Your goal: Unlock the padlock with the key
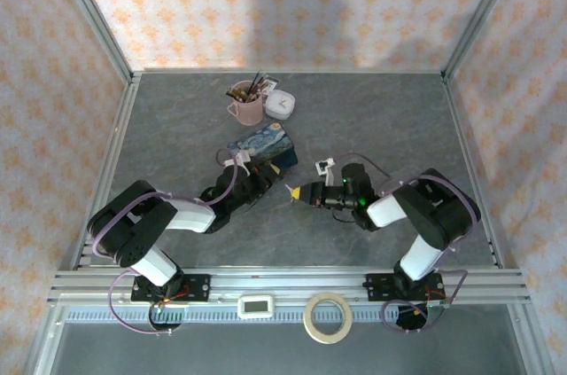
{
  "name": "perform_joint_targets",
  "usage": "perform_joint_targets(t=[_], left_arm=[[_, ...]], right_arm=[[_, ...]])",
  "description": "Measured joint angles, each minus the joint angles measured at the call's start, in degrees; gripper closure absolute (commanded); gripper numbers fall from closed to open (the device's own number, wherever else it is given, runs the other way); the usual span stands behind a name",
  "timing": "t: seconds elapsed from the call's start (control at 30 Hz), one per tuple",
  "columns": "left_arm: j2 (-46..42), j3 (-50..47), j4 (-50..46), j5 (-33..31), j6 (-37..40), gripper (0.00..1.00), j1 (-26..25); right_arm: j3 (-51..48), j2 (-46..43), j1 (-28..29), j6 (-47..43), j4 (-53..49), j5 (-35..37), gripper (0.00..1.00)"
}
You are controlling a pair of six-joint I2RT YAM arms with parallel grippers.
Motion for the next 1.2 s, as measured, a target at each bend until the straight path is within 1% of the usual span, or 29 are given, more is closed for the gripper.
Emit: perform_joint_targets(t=[0.17,0.3,1.2], left_arm=[[-0.04,-0.5,1.33,0.0,-0.63,1.0,-0.22],[-0.04,-0.5,1.95,0.22,-0.85,1.0,-0.37],[0.17,-0.48,3.15,-0.92,-0.37,1.0,-1.6]], right_arm=[[0.0,3.61,-0.44,3.37,6.58,-1.36,1.0],[0.11,5.46,-0.44,4.96,8.66,-1.81,1.0],[1.25,5.95,-0.5,6.01,10.19,-3.76,1.0]])
